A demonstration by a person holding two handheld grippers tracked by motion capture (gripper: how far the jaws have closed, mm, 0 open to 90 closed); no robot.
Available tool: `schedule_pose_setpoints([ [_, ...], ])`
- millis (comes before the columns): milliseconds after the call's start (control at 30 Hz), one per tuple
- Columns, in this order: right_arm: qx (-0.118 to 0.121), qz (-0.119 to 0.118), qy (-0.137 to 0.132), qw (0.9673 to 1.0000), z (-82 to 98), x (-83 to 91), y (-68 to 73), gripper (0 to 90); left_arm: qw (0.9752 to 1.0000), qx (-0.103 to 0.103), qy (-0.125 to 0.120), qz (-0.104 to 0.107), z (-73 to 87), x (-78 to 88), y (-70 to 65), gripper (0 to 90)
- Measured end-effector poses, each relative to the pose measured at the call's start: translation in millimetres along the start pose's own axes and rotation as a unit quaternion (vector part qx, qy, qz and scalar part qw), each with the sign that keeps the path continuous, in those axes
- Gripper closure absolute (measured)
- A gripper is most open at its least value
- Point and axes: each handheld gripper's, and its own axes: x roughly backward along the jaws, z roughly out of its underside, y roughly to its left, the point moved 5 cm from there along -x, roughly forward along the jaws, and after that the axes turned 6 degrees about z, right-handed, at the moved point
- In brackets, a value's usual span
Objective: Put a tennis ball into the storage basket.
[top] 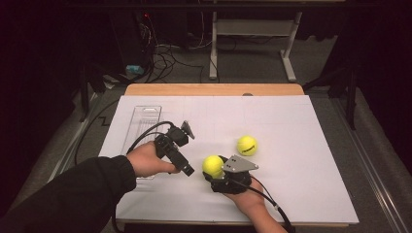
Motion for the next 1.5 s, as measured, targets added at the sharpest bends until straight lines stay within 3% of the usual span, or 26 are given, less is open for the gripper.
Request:
schedule_pose_setpoints([
  [633,0.002,-0.019,0.002,0.9998,2.7,3.7,9.8,27.6,1.0000,-0.009,0.001,-0.001,-3.2,0.4,-6.2,0.4],
  [1500,0.004,-0.039,-0.021,0.9990,-2.6,1.5,24.9,27.6,0.9997,-0.020,0.004,0.012,-17.0,-8.1,-18.1,0.4],
])
